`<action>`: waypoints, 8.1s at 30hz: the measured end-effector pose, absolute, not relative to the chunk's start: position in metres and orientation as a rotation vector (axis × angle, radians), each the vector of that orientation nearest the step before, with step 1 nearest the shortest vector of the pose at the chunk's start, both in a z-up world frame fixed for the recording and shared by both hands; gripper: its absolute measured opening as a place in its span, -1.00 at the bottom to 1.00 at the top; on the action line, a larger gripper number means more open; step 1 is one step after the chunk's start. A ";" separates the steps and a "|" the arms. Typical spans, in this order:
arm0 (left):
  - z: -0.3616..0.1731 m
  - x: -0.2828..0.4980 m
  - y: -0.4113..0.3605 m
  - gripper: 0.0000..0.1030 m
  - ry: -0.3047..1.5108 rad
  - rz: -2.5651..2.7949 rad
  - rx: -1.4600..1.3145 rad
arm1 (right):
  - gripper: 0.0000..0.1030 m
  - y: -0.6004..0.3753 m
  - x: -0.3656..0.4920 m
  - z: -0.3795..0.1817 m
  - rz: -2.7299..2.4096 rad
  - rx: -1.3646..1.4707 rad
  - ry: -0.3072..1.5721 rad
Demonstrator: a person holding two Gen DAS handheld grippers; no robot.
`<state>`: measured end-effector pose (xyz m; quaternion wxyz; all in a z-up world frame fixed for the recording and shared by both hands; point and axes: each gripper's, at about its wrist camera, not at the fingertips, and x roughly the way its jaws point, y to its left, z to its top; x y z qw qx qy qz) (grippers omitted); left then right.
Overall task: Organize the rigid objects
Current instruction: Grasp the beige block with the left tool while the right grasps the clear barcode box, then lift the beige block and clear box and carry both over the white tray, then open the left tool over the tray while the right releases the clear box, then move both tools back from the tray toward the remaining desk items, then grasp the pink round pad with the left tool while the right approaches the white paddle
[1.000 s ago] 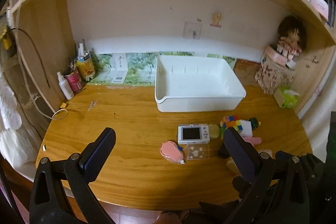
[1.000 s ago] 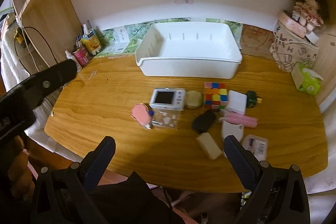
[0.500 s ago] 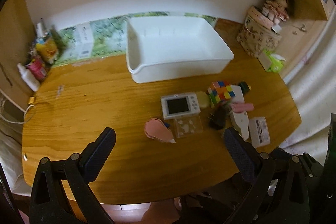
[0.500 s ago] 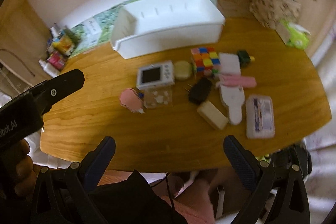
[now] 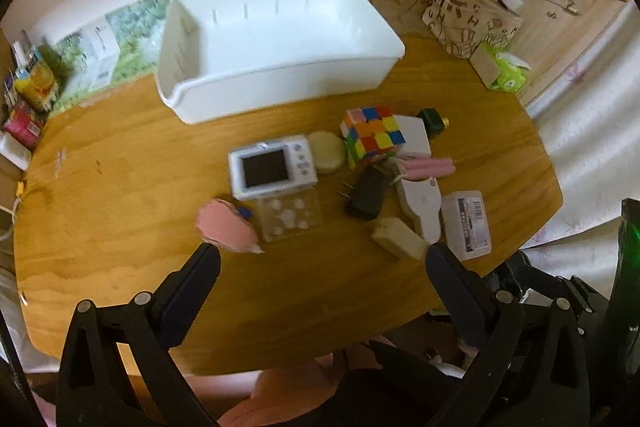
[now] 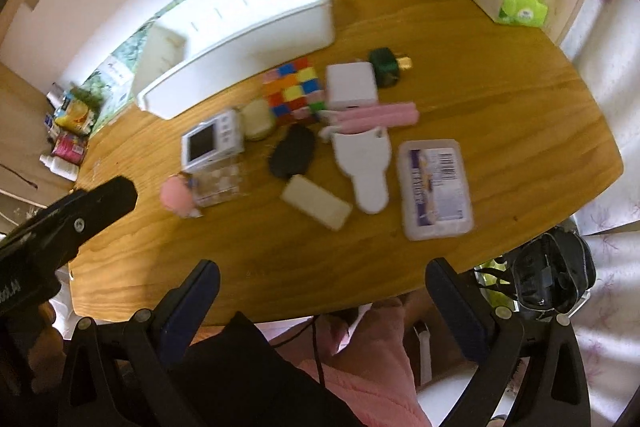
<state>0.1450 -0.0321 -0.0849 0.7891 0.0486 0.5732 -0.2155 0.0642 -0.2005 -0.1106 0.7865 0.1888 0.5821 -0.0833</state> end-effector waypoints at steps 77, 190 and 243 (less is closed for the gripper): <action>-0.168 0.166 -0.113 -0.47 1.566 -0.041 -0.306 | 0.38 -0.316 0.148 -0.184 0.103 0.185 1.546; -0.043 0.162 0.047 0.62 0.791 -0.040 -0.042 | 0.63 -0.203 0.086 -0.057 -0.038 0.058 0.533; -0.237 0.228 0.049 0.69 1.650 0.061 -0.250 | 0.62 -0.218 0.123 -0.210 -0.101 0.116 1.214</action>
